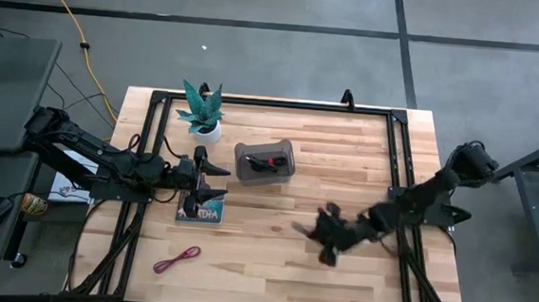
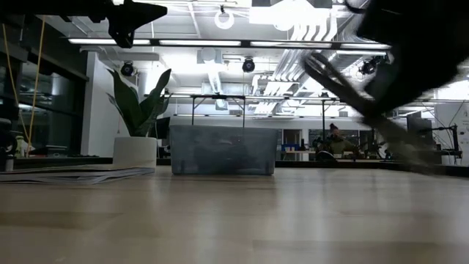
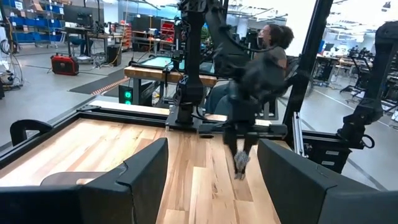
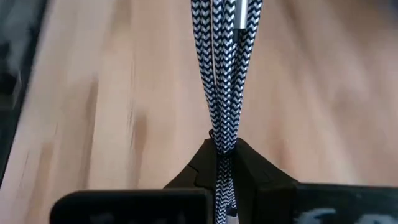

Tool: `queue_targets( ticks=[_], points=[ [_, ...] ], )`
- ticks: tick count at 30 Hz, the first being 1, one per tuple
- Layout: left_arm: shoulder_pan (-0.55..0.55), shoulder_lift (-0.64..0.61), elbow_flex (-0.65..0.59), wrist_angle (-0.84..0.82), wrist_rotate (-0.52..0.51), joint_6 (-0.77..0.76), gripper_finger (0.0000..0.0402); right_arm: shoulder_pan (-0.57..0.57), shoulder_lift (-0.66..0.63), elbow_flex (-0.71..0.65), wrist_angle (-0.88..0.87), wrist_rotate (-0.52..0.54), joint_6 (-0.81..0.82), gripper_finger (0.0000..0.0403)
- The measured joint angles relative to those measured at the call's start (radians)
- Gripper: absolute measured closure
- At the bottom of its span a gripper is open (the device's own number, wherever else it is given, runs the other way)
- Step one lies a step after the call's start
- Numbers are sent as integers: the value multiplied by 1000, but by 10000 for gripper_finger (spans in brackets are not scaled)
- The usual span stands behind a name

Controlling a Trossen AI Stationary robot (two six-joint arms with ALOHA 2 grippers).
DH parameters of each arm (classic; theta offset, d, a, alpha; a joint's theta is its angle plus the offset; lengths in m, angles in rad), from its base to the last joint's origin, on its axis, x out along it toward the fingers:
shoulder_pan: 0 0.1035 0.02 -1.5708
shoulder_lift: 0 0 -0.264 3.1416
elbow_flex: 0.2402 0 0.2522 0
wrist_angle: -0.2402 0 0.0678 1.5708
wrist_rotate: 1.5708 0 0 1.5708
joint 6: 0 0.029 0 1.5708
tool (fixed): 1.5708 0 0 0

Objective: Pick and place USB-C Cables
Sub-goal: Put the white USB cable into the black bin

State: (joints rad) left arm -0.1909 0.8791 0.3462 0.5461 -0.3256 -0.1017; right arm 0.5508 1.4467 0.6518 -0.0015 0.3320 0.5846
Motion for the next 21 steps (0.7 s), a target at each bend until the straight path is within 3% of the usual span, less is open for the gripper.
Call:
queue_targets(
  ticks=[5, 8, 13, 21],
  points=[
    [0, 0, 0, 0, 0, 0, 172, -157, 0, -8, 342, -59, -352, 398],
    [0, 0, 0, 0, 0, 0, 172, -228, -1, -8, 529, -106, -482, 398],
    [0, 0, 0, 21, -35, -2, 172, -301, -2, -8, 705, -152, -561, 398],
    [0, 27, 0, 46, -187, -18, 172, -359, -2, -8, 722, -142, -568, 398]
  ],
)
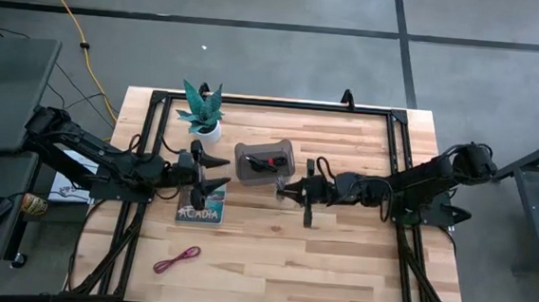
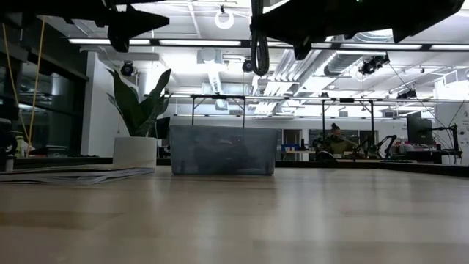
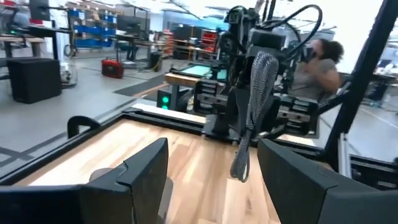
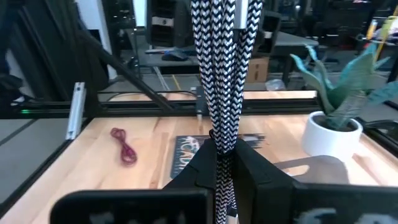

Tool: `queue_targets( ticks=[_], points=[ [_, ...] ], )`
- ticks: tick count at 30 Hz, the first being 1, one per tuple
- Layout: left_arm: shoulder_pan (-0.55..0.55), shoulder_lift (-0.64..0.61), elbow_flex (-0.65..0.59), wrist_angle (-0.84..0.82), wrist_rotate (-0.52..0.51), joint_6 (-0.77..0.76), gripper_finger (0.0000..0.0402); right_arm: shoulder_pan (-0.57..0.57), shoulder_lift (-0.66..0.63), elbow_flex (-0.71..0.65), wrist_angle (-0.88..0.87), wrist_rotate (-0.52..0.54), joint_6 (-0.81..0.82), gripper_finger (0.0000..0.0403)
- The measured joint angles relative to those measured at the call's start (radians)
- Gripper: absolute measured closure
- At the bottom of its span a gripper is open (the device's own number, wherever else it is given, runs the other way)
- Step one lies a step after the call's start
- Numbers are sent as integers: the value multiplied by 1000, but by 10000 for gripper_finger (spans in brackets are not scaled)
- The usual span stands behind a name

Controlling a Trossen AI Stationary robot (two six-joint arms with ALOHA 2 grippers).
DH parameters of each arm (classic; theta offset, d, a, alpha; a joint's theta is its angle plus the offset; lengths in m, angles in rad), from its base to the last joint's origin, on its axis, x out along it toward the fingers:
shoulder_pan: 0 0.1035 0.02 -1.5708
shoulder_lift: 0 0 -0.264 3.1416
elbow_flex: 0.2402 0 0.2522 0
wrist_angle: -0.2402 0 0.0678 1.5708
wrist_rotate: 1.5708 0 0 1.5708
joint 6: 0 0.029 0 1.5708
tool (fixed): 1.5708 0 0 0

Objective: Pick and place USB-C Cables
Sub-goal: Put the white USB cable into the black bin

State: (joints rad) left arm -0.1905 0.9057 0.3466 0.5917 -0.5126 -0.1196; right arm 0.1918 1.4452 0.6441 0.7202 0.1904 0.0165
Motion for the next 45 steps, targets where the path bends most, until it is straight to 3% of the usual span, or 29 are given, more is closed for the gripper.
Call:
queue_targets(
  ticks=[8, 45],
  points=[
    [0, 53, 0, 10, -3, 26, 172, -11, 0, 0, 2, 0, 1, 398],
    [0, 54, 0, 20, 23, 8, 172, -10, 0, 2, 2, -26, 1, 398]
  ],
)
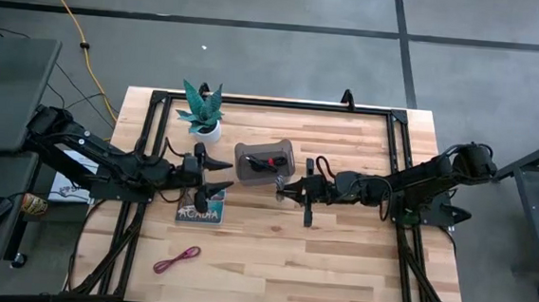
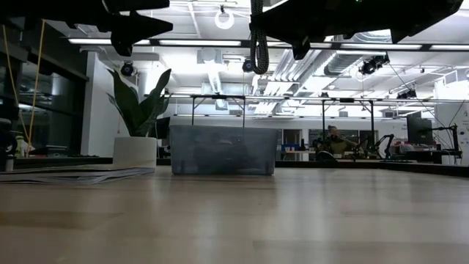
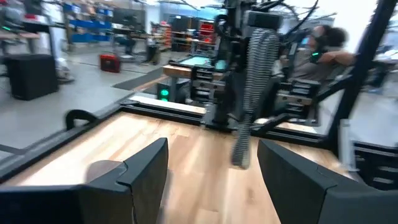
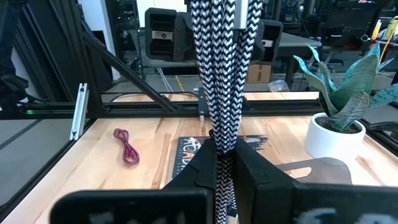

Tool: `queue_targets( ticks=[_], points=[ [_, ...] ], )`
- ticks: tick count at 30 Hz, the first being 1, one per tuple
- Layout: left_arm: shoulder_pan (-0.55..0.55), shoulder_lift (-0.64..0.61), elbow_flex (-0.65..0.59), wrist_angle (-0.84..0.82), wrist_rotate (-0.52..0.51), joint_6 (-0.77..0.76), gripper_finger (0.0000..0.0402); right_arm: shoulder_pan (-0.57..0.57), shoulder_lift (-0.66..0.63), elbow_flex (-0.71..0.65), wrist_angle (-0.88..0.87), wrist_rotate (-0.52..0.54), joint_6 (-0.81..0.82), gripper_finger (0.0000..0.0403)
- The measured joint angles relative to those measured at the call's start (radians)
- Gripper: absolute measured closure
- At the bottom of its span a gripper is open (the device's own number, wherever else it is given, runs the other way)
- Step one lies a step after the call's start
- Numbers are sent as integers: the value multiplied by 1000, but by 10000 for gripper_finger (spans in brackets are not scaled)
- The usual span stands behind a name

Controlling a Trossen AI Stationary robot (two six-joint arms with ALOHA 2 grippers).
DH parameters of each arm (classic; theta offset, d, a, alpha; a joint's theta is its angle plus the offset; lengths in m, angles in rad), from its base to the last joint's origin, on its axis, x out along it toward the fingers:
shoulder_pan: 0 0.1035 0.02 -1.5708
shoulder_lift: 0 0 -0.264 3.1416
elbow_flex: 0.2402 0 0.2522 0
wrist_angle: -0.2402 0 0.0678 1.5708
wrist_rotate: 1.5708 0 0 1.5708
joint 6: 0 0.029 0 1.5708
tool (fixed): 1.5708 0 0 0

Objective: Pick and place USB-C Cables
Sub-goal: Put the white USB cable into the black bin

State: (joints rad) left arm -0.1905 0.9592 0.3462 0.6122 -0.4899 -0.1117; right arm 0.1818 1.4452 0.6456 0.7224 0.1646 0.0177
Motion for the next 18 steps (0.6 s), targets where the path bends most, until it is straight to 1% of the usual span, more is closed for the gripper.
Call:
queue_targets(
  ticks=[4, 6, 8, 10, 13, 18],
  points=[
    [0, 0, 0, 72, 102, -16, 172, 0, 0, 7, 0, 7, 4, 398],
    [-2, 0, 0, 134, 161, -16, 172, 0, 0, 34, -6, 31, 7, 398],
    [-10, -4, 0, 187, 210, -15, 172, 0, 0, 82, -53, 68, 2, 398],
    [-23, -17, 0, 220, 229, -8, 172, -7, 3, 153, -162, 99, -11, 398],
    [-46, -37, 0, 222, 230, 12, 172, -39, 24, 289, -379, 138, -18, 398],
    [-88, -55, 0, 225, 230, 69, 172, -118, 138, 533, -697, 148, -41, 398]
  ],
)
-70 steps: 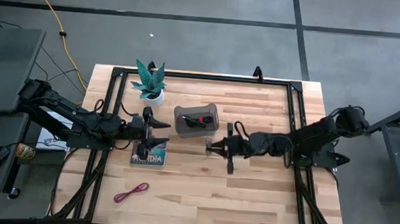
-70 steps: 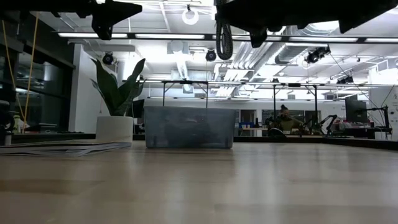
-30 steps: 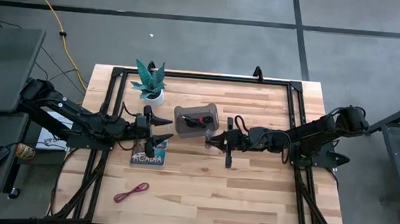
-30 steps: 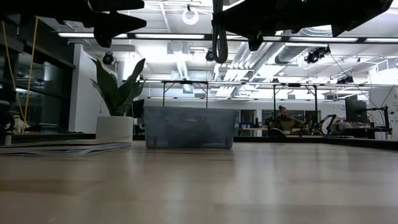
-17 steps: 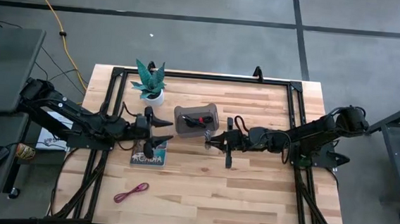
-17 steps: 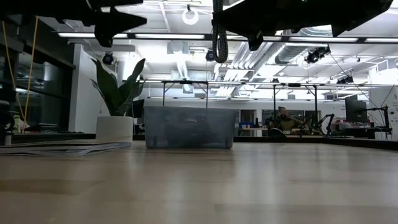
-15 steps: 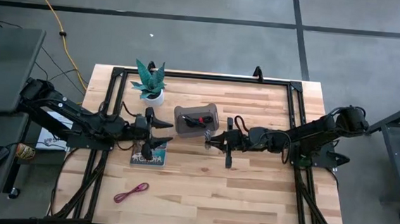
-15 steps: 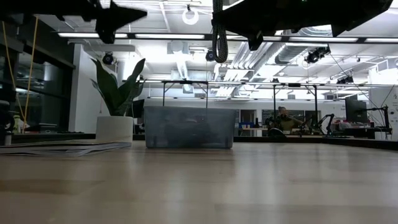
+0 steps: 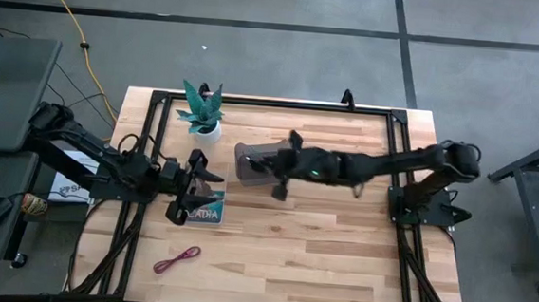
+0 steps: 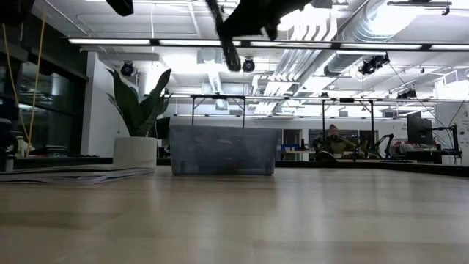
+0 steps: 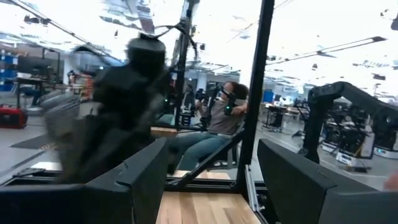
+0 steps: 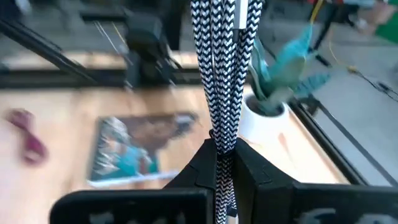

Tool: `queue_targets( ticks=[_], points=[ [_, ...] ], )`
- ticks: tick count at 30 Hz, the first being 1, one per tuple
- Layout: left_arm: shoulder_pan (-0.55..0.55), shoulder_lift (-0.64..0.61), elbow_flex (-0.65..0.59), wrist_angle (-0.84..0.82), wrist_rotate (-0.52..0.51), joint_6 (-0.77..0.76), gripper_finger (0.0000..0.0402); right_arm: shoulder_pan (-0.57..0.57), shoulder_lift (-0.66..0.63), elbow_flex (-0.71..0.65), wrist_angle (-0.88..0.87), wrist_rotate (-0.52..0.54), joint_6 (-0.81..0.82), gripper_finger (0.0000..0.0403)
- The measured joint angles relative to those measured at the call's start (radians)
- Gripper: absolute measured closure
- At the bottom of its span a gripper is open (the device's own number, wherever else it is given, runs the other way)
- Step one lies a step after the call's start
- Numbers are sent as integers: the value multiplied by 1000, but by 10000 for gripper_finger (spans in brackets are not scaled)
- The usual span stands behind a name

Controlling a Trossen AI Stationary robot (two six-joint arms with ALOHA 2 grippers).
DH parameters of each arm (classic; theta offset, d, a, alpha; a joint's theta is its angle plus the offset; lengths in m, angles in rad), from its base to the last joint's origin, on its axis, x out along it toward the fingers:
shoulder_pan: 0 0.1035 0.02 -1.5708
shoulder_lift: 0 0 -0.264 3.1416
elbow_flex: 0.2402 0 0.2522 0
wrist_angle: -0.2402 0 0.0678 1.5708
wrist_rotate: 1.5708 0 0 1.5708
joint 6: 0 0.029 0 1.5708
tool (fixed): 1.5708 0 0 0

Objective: Pick and place USB-C Cables
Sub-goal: Put the white USB cable into the black bin

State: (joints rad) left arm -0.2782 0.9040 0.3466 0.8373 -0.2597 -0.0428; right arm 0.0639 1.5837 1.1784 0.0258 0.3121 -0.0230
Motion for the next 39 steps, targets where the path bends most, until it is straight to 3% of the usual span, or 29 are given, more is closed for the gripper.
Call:
queue_targets(
  ticks=[7, 18, 39],
  points=[
    [-10, -1, 0, -3, -6, 2, 172, -109, 189, 189, -218, -37, -4, 398],
    [-11, -1, 0, -3, -9, 2, 172, -178, 370, 217, -263, -36, 17, 398],
    [-11, -1, 0, -6, -9, -7, 172, -190, 389, 216, -567, -77, 79, 395]
  ],
)
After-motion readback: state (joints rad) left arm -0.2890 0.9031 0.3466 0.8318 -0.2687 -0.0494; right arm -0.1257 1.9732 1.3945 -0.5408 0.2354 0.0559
